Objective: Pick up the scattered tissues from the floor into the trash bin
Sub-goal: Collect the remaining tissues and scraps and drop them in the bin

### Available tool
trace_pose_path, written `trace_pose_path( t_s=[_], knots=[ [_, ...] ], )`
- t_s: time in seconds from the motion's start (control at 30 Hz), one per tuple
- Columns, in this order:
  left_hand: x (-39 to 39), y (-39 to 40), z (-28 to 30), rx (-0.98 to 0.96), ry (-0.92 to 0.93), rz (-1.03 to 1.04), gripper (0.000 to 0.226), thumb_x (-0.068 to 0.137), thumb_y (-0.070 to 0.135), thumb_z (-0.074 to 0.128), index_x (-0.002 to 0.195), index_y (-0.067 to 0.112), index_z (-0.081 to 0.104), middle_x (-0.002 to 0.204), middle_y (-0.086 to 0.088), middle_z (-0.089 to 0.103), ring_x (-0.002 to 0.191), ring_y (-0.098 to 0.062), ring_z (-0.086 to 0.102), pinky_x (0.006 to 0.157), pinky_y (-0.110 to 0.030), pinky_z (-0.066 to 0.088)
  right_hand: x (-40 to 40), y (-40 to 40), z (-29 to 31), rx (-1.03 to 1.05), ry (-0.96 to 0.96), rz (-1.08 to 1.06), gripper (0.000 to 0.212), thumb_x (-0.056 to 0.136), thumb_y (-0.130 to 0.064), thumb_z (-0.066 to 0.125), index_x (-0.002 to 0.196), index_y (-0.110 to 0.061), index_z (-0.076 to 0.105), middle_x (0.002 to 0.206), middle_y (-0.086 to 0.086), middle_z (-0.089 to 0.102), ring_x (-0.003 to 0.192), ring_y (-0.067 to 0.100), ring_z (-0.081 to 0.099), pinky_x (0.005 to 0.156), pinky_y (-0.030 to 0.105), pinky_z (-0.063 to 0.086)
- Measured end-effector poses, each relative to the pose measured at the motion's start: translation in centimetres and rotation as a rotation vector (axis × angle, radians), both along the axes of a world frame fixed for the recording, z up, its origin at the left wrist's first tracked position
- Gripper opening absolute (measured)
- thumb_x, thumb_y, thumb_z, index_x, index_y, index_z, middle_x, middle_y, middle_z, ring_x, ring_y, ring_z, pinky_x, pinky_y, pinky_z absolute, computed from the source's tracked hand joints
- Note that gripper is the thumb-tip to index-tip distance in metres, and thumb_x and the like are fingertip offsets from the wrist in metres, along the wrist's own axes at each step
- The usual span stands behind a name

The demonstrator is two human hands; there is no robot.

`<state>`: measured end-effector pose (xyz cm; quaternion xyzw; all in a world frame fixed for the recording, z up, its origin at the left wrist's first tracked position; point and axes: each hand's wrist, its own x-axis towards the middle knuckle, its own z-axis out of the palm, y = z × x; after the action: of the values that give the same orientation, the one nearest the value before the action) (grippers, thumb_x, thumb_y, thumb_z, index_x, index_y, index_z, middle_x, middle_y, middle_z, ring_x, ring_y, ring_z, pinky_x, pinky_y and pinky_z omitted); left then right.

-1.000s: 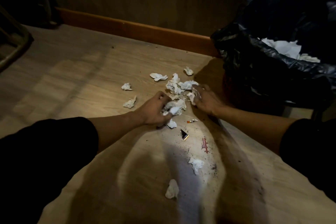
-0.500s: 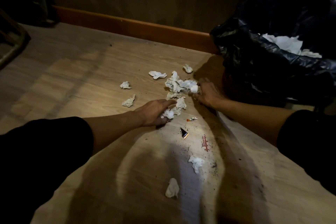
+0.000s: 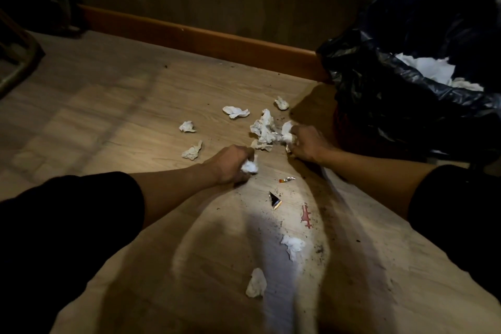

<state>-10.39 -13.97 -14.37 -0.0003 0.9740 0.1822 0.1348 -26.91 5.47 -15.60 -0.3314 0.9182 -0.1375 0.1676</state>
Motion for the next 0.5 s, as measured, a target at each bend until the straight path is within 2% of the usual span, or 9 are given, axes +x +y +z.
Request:
trace_pose_path(
  t_s=[0.07,0.13,0.17,0.23,0.3,0.33,0.4,0.5],
  knots=[
    [-0.6,-0.4,0.3,0.053,0.012,0.127,0.046,0.078,0.026,0.076,0.117,0.014,0.053,0.110,-0.016,0.069,0.089,-0.030,0.064,0.073,-0.032,0.052,-0.1,0.5,0.6,-0.015,-0.021,-0.056,0.024,0.083,-0.024,0.073,0.103,-0.011,0.067,0.101,0.008,0.068,0.091,0.027,0.066,0.069,0.032,0.053],
    [-1.7,-0.6,0.4,0.061,0.046,0.229,0.071,0.076,0.024,0.078,0.137,0.014,0.043,0.115,-0.019,0.069,0.090,-0.033,0.066,0.073,-0.030,0.050,-0.1,1.1,1.1,-0.031,-0.089,-0.090,0.028,0.078,-0.025,0.076,0.104,-0.015,0.069,0.096,0.005,0.071,0.085,0.024,0.070,0.072,0.038,0.061],
    [-2.4,-0.6,0.5,0.040,0.057,0.252,0.087,0.075,0.024,0.078,0.148,0.016,0.032,0.114,-0.021,0.069,0.092,-0.036,0.066,0.074,-0.030,0.051,0.1,1.5,1.3,-0.033,-0.114,-0.087,0.032,0.077,-0.027,0.077,0.107,-0.016,0.069,0.096,0.005,0.073,0.084,0.023,0.071,0.075,0.040,0.062],
    [-3.7,-0.3,0.5,-0.015,0.043,0.225,0.109,0.075,0.025,0.078,0.158,0.027,0.007,0.103,-0.021,0.069,0.086,-0.038,0.066,0.074,-0.036,0.053,0.3,2.2,1.6,-0.012,-0.117,-0.044,0.040,0.075,-0.031,0.075,0.112,-0.016,0.068,0.101,0.007,0.074,0.091,0.026,0.071,0.079,0.038,0.061],
    [-4.9,0.7,0.6,-0.072,0.010,0.134,0.113,0.078,0.025,0.076,0.155,0.040,-0.005,0.100,-0.021,0.064,0.083,-0.037,0.064,0.072,-0.040,0.053,0.7,2.9,1.6,0.048,-0.113,-0.001,0.043,0.076,-0.032,0.075,0.114,-0.015,0.066,0.102,0.008,0.073,0.092,0.026,0.070,0.076,0.030,0.056],
    [-5.4,1.3,0.6,-0.103,-0.022,0.091,0.110,0.080,0.025,0.075,0.154,0.044,-0.003,0.105,-0.021,0.060,0.087,-0.038,0.063,0.075,-0.040,0.053,0.9,3.3,1.5,0.076,-0.123,0.014,0.044,0.077,-0.032,0.076,0.116,-0.015,0.065,0.098,0.007,0.073,0.088,0.025,0.069,0.071,0.025,0.052],
    [-6.0,2.6,0.5,-0.163,-0.089,0.018,0.094,0.083,0.026,0.073,0.154,0.042,0.013,0.120,-0.021,0.053,0.098,-0.040,0.061,0.083,-0.040,0.052,1.3,4.1,1.4,0.129,-0.143,0.050,0.046,0.077,-0.035,0.079,0.117,-0.016,0.065,0.090,0.004,0.071,0.080,0.022,0.067,0.068,0.025,0.051],
    [-5.9,3.9,0.3,-0.196,-0.086,-0.018,0.064,0.083,0.027,0.072,0.142,0.025,0.046,0.121,-0.018,0.053,0.101,-0.040,0.062,0.084,-0.037,0.051,1.8,5.4,1.7,0.177,-0.131,0.066,0.039,0.075,-0.035,0.080,0.104,-0.012,0.066,0.092,0.006,0.070,0.083,0.024,0.068,0.076,0.036,0.059]
  ],
)
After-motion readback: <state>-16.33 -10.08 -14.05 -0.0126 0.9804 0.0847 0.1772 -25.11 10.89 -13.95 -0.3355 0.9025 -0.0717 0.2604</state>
